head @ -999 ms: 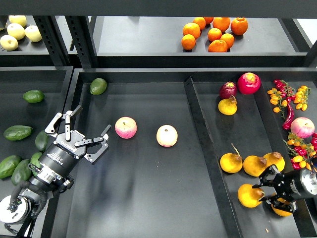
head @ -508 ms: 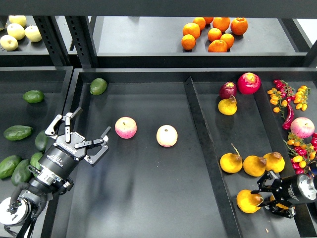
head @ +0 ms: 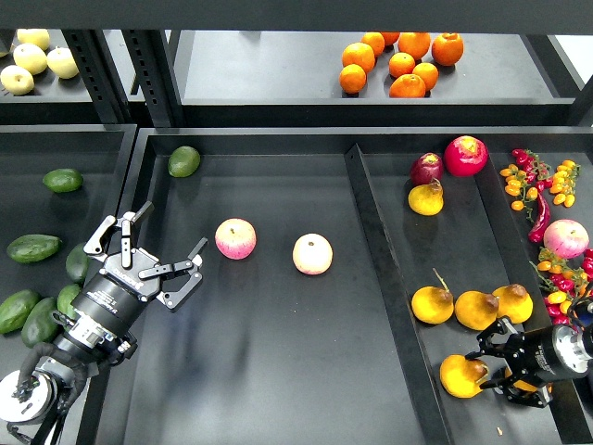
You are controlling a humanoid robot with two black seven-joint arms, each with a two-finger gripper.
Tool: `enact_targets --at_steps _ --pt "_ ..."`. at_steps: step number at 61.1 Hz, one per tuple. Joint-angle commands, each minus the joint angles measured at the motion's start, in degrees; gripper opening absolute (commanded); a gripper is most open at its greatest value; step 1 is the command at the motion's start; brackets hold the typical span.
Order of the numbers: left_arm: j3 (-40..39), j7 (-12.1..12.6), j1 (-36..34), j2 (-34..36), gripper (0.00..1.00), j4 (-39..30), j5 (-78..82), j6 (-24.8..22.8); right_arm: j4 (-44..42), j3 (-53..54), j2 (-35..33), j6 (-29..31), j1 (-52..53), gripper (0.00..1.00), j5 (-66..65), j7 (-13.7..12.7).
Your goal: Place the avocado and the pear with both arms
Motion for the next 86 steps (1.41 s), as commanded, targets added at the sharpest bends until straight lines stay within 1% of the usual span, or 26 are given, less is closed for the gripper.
enact_targets --at_steps 1,4,10,18,26,30,32,40,50,58,76,79,80,86 --pt "0.0 0.0 0.1 0.0 0.99 -0.1 0.0 0.0 1.2 -0.2 -3.5 0.0 0.4 0.92 -0.4 0.0" --pt "0.0 0.0 0.1 0.0 0.99 -0.1 0.0 0.0 1.6 -0.3 -6.7 0.0 0.6 0.99 -0.6 0.0" --pt "0.0 0.0 0.2 0.0 0.99 -0.3 0.0 0.0 1.3 0.4 -10.6 0.0 0.4 0.99 -1.0 0.0" --pt "0.1 0.0 0.5 0.0 0.99 -0.4 0.0 0.0 0.2 2.5 -11.2 0.0 0.6 0.99 -0.8 0.0" --pt "0.1 0.0 0.5 0.0 0.99 -0.4 0.0 0.0 -1.2 8.7 -10.0 0.0 0.3 0.99 0.1 0.0" --pt "0.2 0.0 0.5 0.0 0.99 -0.4 0.0 0.0 -1.4 12.0 -8.5 0.0 0.2 0.99 0.8 0.0" --pt "0.1 0.0 0.5 0.0 0.99 -0.4 0.0 0.0 -1.7 16.6 -6.8 0.0 -0.1 0.99 2.9 0.0" --pt "-0.1 0.0 0.5 0.0 0.99 -0.4 0.0 0.0 -1.9 23.9 -3.3 0.0 -0.9 0.99 6.4 0.0" --pt "-0.4 0.0 0.5 0.0 0.99 -0.4 0.0 0.0 -0.6 32.9 -1.4 0.0 -1.2 0.99 7.7 0.0" --pt "-0.7 0.0 0.6 0.0 0.99 -0.4 0.0 0.0 0.2 40.2 2.9 0.0 -1.3 0.99 10.2 0.0" --pt "-0.5 0.0 0.6 0.0 0.99 -0.4 0.0 0.0 1.9 57.2 15.7 0.0 -7.7 0.99 11.6 0.0" --pt "-0.4 0.0 0.6 0.0 0.99 -0.4 0.0 0.0 2.9 60.1 18.4 0.0 -9.7 0.99 11.5 0.0" --pt "-0.4 0.0 0.5 0.0 0.99 -0.4 0.0 0.0 4.1 62.2 20.4 0.0 -11.4 0.99 11.5 0.0" --pt "-0.4 0.0 0.5 0.0 0.99 -0.5 0.0 0.0 6.9 65.3 23.0 0.0 -13.7 0.99 11.6 0.0"
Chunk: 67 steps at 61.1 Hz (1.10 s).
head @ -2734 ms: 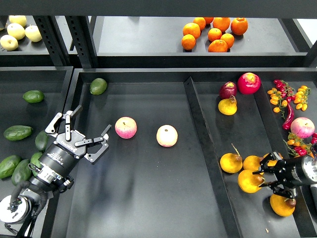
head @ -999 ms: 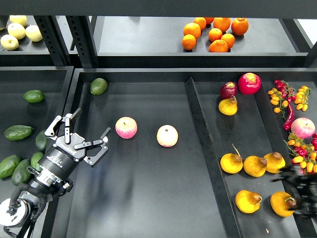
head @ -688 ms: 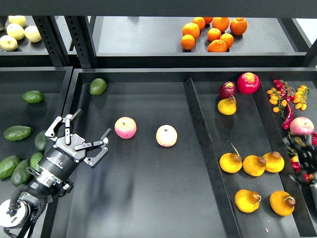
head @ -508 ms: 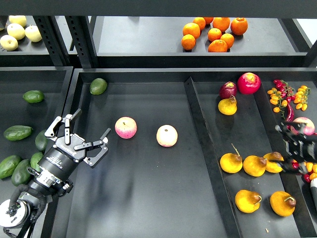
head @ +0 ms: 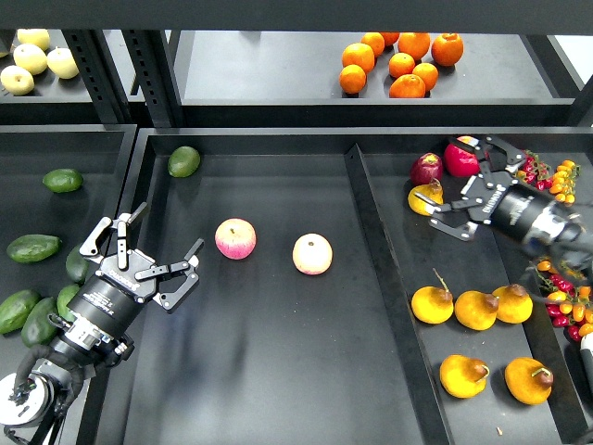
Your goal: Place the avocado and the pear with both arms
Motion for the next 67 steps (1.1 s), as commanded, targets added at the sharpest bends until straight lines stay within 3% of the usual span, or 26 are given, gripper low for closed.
enact_targets --at_steps 1,26,67 --pt "0.2 0.0 -0.1 0.0 0.99 -0.1 0.0 0.0 3.5 4.5 4.1 0.0 -3.3 0.99 0.0 0.0" --pt "0.8 0.0 0.0 0.0 0.99 -0.5 0.1 0.0 9.4 9.4 16.5 0.0 -11.6 1.00 3.3 0.0" --pt "3.8 0.0 0.0 0.0 0.99 -1.3 0.1 0.0 23.0 10.6 16.5 -1.5 -24.5 1.00 9.6 0.0"
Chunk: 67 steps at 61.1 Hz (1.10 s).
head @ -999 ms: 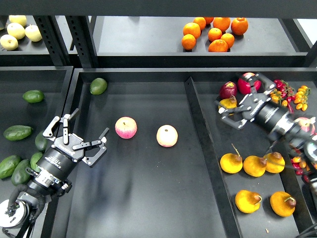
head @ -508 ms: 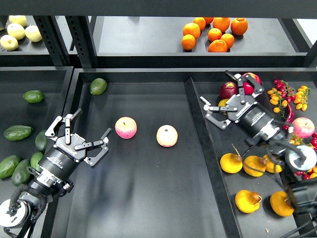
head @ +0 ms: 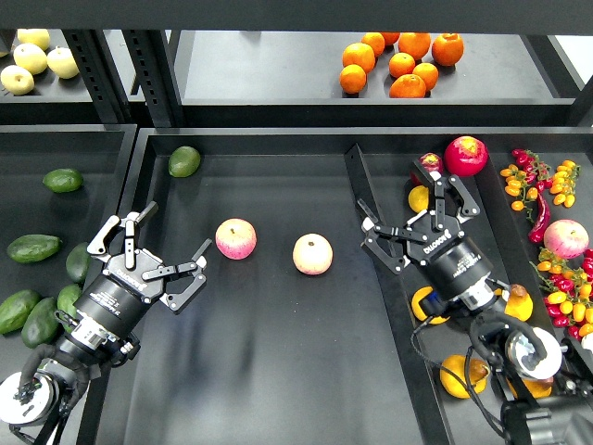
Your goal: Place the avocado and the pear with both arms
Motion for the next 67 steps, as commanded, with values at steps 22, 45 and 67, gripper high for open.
enact_targets --at_steps 22,45,67 --pt "3.5 -1.3 0.0 0.0 0.99 -0.5 -0.1 0.0 5.6 -4.8 0.0 1.3 -7.1 1.00 6.2 0.0" --pt "4.2 -6.7 -0.6 0.0 0.99 -1.2 0.0 0.0 5.6 -8.1 0.0 -1.2 -5.6 1.00 7.6 0.0" --pt "4.3 -7.7 -5.5 0.0 0.99 -1.0 0.1 0.0 3.6 -7.1 0.0 -6.1 2.0 1.00 1.6 0.0"
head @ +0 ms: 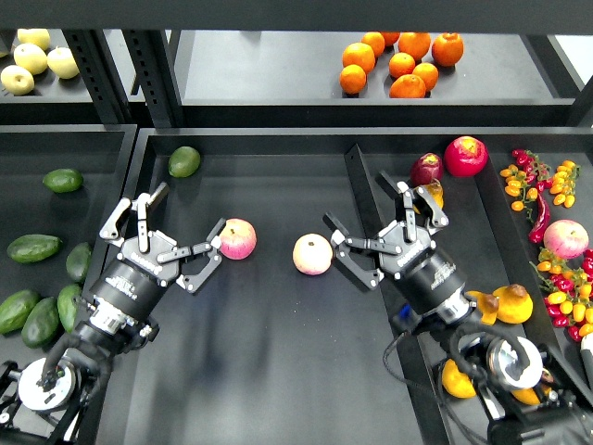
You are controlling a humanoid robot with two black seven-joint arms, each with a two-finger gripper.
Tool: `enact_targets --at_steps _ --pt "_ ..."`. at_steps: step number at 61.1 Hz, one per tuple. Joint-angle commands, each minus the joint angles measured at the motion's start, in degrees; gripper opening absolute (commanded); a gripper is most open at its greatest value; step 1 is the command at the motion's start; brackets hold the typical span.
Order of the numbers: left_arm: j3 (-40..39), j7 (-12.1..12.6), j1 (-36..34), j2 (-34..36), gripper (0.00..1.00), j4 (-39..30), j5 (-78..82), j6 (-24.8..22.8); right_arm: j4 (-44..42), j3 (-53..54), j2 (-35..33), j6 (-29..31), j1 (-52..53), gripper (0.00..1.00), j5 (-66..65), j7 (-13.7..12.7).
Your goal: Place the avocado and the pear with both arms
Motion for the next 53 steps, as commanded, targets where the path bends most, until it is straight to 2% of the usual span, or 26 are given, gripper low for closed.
enact_targets --at_steps 1,8,17,21,53 --pt "0.1 -0.1 -2.2 0.0 0.99 0.3 0.0 0.0 -0.9 0.3 0.0 -0.3 1.1 1.00 -2.9 0.0" --pt "0.1 -0.3 -4.0 0.0 0.99 0.9 0.2 0.0 -0.6 1.7 0.0 0.7 0.8 1.00 -3.3 0.0" --pt "1.0 -1.2 -4.0 0.0 0.99 0.9 0.2 0.0 -0.3 2.1 0.0 3.7 0.4 1.00 -3.2 5.7" --pt "1.3 -1.4 -4.0 0.0 0.99 0.9 0.2 0.0 -0.3 2.1 0.0 3.7 0.4 1.00 -3.1 6.7" --pt "2.1 -1.5 -3.9 0.0 0.99 0.9 0.1 0.0 -0.5 2.2 0.0 4.4 0.4 1.00 -3.0 6.9"
